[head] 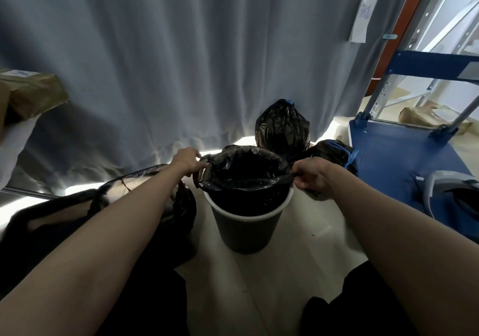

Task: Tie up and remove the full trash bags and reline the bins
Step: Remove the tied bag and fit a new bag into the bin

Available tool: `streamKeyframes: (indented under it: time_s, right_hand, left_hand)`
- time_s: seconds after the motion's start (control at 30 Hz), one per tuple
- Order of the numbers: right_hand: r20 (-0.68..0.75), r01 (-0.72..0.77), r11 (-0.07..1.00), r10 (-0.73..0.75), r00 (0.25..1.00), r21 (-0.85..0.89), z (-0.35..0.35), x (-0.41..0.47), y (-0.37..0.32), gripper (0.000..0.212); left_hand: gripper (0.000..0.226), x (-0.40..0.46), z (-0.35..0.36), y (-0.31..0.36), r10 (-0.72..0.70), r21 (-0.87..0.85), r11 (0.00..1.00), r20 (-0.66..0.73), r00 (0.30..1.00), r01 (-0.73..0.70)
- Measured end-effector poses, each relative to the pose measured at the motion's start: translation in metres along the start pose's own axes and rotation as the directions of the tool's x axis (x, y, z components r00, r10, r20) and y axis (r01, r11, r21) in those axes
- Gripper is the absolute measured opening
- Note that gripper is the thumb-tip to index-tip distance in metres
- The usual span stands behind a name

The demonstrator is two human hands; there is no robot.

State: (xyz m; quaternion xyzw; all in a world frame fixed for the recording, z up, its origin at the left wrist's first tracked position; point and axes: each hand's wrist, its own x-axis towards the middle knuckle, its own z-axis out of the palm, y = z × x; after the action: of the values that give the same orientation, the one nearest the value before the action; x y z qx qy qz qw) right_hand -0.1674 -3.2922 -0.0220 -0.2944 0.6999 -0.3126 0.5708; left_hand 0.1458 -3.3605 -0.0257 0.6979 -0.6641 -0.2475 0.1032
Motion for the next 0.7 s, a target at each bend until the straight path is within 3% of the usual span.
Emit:
streamKeyframes:
  time_s: [0.1, 0.23, 0.37, 0.53, 0.7]
  right_hand:
    - [-0.010, 0.017, 1.000, -0.017, 1.000, 0.009, 0.001, 0.001, -0.002, 0.023]
    - [-0.017, 0.028, 0.999, -0.027, 0.999, 0.034, 0.001, -0.002, -0.004, 0.024]
    - [-0.046, 0.031, 0.995, -0.027, 0.999, 0.091, -0.003, 0.000, -0.001, 0.029]
    - [-0.048, -0.039, 0.998, 0.042, 0.998, 0.055, -0.007, 0.003, 0.005, 0.036]
    - [-0.057, -0.070, 0.997, 0.071, 0.996, 0.023, -0.003, -0.006, 0.015, 0.033]
  left_hand:
    - [0.035, 0.009, 0.008, 0.005, 0.001, -0.033, 0.999, -0.008, 1.000, -0.002]
    - [0.030, 0.028, 0.019, 0.001, -0.109, -0.190, 0.976, -0.021, 0.994, 0.103]
    - [0.013, 0.031, 0.012, -0.005, -0.287, -0.467, 0.824, 0.143, 0.947, 0.320]
    - [0.031, 0.028, 0.007, -0.014, -0.344, -0.353, 0.823, 0.316, 0.884, 0.446]
    - [0.037, 0.013, 0.014, -0.004, -0.285, -0.289, 0.874, 0.347, 0.894, 0.391]
